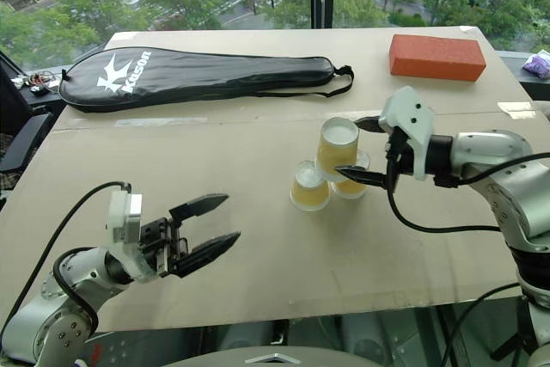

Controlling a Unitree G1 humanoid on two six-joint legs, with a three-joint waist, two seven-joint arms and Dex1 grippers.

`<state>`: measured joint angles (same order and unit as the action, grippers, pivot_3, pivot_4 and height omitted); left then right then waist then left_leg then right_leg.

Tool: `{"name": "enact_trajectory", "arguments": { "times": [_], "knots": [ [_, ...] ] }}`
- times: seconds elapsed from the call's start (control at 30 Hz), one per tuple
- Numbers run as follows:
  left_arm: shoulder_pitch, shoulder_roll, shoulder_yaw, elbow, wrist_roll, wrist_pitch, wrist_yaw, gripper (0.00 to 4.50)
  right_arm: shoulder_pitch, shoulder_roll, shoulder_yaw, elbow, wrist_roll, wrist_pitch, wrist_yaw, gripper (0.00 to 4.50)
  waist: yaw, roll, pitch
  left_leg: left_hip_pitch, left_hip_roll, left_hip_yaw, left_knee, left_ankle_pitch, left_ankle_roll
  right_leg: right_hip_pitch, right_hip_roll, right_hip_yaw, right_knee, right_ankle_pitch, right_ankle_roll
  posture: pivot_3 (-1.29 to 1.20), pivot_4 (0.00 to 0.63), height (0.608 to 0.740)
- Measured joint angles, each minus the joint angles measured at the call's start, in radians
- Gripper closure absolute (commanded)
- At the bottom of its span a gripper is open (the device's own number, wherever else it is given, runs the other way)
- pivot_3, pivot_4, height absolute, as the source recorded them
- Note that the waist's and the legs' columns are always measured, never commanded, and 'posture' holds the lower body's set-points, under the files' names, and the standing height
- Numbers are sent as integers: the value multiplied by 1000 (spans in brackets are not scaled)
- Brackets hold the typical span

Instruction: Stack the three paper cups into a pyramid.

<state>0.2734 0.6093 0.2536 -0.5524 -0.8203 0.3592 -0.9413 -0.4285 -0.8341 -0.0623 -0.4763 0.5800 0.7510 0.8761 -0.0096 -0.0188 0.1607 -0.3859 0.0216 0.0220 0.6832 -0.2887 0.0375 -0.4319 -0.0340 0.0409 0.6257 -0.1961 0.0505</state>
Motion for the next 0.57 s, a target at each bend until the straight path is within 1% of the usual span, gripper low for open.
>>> {"name": "enact_trajectory", "arguments": {
  "times": [0.13,0.23,0.33,0.37,0.47,0.57],
  "knots": [
    [4,2,10,-8,-6,38,61,0,107,-29,-105,-22,3,-21,-7,24,-2,0,0,0,0,0,0,0,0,0,0,0,0,0,0,0,150,740],
    [15,7,13,-9,-2,50,86,0,200,-37,-161,-32,3,-51,7,24,-2,0,0,0,0,0,0,0,0,0,1,0,0,0,0,0,150,740],
    [47,11,22,-7,16,49,95,0,352,-36,-232,-57,3,-89,29,24,0,0,0,0,0,0,-1,0,0,0,1,0,0,0,0,0,150,740],
    [58,13,23,-4,19,50,95,0,428,-28,-274,-65,-8,-126,41,24,4,0,0,-1,0,0,0,0,0,0,1,0,0,0,0,0,150,740],
    [108,21,61,14,29,48,88,0,594,-6,-358,-63,-28,-195,72,24,4,-1,-1,1,0,1,0,0,0,0,0,1,0,-2,3,0,150,740],
    [166,33,98,34,37,46,65,0,708,22,-432,-45,-35,-236,87,24,-4,-2,-1,4,0,2,0,0,0,2,1,2,0,-3,4,0,150,740]
  ]
}}
